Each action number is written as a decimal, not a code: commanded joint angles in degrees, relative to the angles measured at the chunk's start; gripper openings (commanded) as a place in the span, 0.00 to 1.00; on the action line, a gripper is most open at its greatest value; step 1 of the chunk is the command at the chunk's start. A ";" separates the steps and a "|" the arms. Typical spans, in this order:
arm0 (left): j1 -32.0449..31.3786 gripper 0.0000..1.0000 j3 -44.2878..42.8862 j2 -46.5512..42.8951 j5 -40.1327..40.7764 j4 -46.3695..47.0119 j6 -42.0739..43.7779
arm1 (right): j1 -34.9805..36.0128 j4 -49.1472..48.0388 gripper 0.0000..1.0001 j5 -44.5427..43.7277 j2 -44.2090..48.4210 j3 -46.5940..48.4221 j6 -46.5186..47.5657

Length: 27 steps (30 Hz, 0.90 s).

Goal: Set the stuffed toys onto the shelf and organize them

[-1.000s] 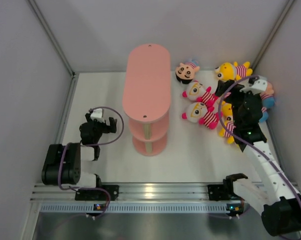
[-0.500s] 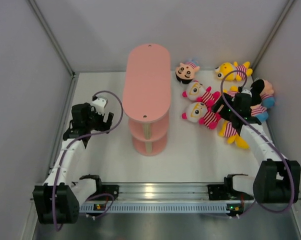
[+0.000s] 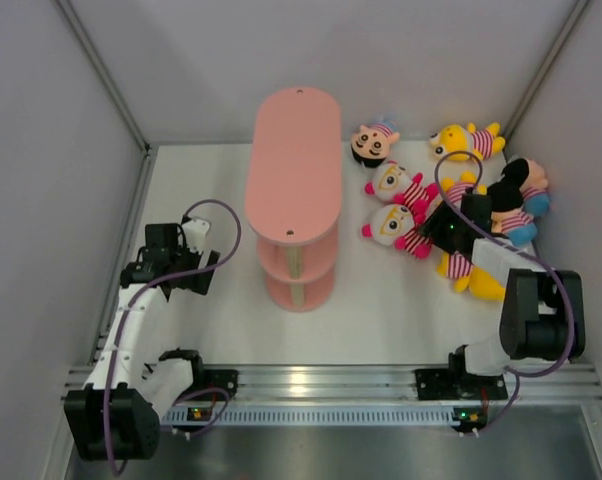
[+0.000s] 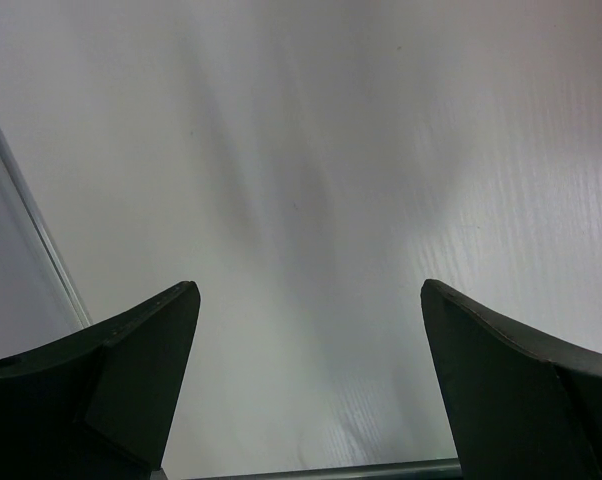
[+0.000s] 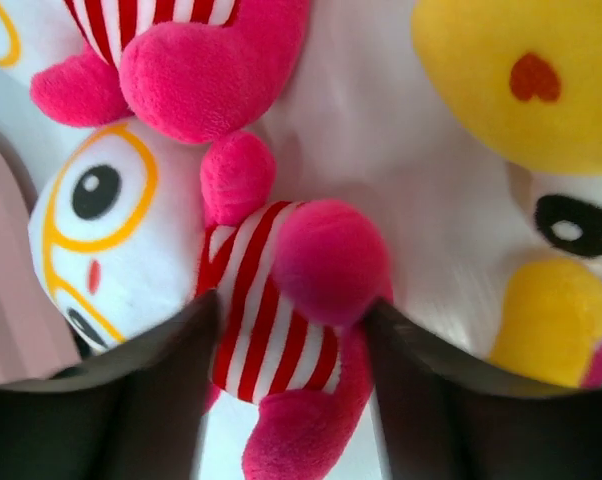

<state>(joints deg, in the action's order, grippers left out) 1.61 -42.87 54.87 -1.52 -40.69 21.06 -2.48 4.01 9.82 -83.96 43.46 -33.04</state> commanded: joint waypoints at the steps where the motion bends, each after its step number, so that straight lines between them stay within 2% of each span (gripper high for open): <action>1: -0.02 0.99 -1.77 -0.82 0.29 -2.12 -1.11 | 0.55 -5.76 0.51 3.36 -1.20 -1.98 0.07; 3: -0.02 0.98 -2.04 -1.26 0.81 -2.03 -1.46 | 0.55 -6.03 0.32 4.06 -0.68 -2.33 0.34; 4: -0.02 0.98 -2.13 -1.52 0.82 -2.03 -1.37 | 0.55 -5.95 0.15 4.32 0.63 -2.24 0.69; 6: -0.02 0.98 -1.95 -1.96 0.90 -2.03 -1.46 | 0.55 -4.46 0.01 5.20 3.09 -1.63 0.87; 10: -0.02 0.98 -1.25 -2.49 0.82 -2.12 -1.11 | 0.81 2.65 0.00 5.47 14.57 2.32 2.36; 13: -0.02 0.98 -0.90 -2.40 0.55 -2.03 -0.85 | 1.42 9.07 0.00 3.72 22.32 8.73 3.59; 16: -0.02 0.99 -0.90 -2.22 0.64 -2.03 -0.84 | 1.69 14.24 0.00 3.45 26.38 17.68 3.60; 19: 0.06 0.99 -0.98 -2.23 0.55 -2.03 -0.84 | 2.13 17.07 0.00 6.08 26.14 28.76 2.11; 23: -0.02 0.99 -0.90 -2.49 0.55 -2.03 -0.85 | 9.58 18.66 0.00 6.70 23.59 41.67 -0.53; 26: -0.02 0.98 -0.81 -2.93 0.55 -2.03 -0.84 | 18.02 18.93 0.00 3.64 20.25 47.48 -1.06; 27: -0.02 0.98 -0.72 -2.93 0.64 -2.03 -0.76 | 22.82 18.93 0.00 2.93 19.37 48.55 -1.15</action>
<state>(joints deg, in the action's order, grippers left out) 1.63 -42.87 53.32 -1.39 -42.09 20.69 12.71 19.62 14.72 -61.12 87.99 -32.62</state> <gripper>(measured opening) 0.985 0.021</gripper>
